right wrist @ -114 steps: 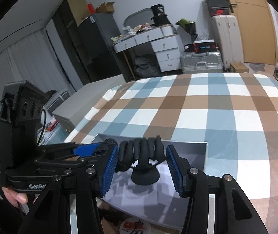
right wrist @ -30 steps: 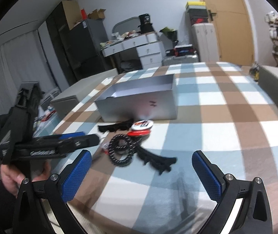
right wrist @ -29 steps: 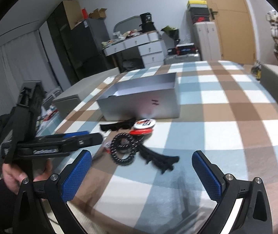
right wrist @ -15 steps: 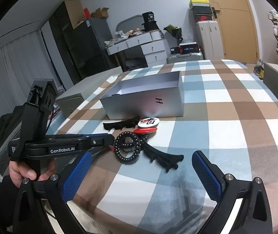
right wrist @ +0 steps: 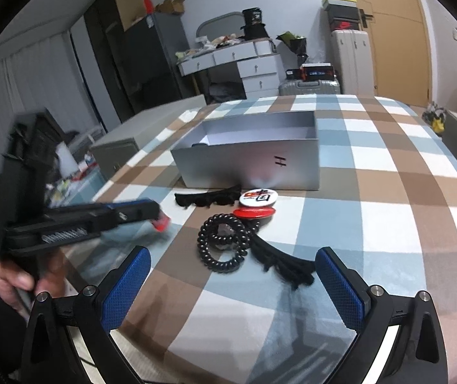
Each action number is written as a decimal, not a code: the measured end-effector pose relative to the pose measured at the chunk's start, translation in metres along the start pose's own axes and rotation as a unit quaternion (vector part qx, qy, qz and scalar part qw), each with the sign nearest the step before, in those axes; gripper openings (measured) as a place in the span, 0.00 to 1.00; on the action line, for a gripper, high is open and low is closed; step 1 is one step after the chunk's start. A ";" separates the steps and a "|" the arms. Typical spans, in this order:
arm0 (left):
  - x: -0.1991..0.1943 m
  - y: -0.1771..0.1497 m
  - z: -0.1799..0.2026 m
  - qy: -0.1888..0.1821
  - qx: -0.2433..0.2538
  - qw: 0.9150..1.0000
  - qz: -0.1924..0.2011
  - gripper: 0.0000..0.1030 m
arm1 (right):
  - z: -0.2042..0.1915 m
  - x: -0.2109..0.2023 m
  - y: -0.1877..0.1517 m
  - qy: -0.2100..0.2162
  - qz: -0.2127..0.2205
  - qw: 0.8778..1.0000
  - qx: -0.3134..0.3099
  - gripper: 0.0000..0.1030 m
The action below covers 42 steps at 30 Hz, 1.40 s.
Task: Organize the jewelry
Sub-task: 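Grasp the small clear pendant with red with the left gripper and lift, then grasp the black bead bracelet with the right gripper while the left holds the pendant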
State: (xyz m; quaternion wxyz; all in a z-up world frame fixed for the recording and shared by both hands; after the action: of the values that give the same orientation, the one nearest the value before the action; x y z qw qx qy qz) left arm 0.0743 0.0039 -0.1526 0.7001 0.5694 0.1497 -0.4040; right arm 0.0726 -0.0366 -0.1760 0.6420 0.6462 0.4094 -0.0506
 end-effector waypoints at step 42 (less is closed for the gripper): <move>-0.031 0.000 -0.032 0.031 -0.026 0.999 0.037 0.08 | -0.009 0.051 0.000 -0.121 -0.066 0.987 -0.077 0.44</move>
State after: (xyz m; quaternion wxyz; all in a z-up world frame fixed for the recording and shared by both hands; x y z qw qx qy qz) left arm 0.0626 0.0454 -0.1418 0.7243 0.5680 0.1609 -0.3562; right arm 0.1020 -0.0049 -0.2052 0.7299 0.5555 0.3731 -0.1396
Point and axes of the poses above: each gripper's, at about its wrist camera, not at the fingertips, and x roughly the way its jaws point, z to its right, y to its top, the point moved 10 cm from there along x, roughly the way its jaws point, and after that the axes turned 2 degrees about -x, right-handed, at the moved point
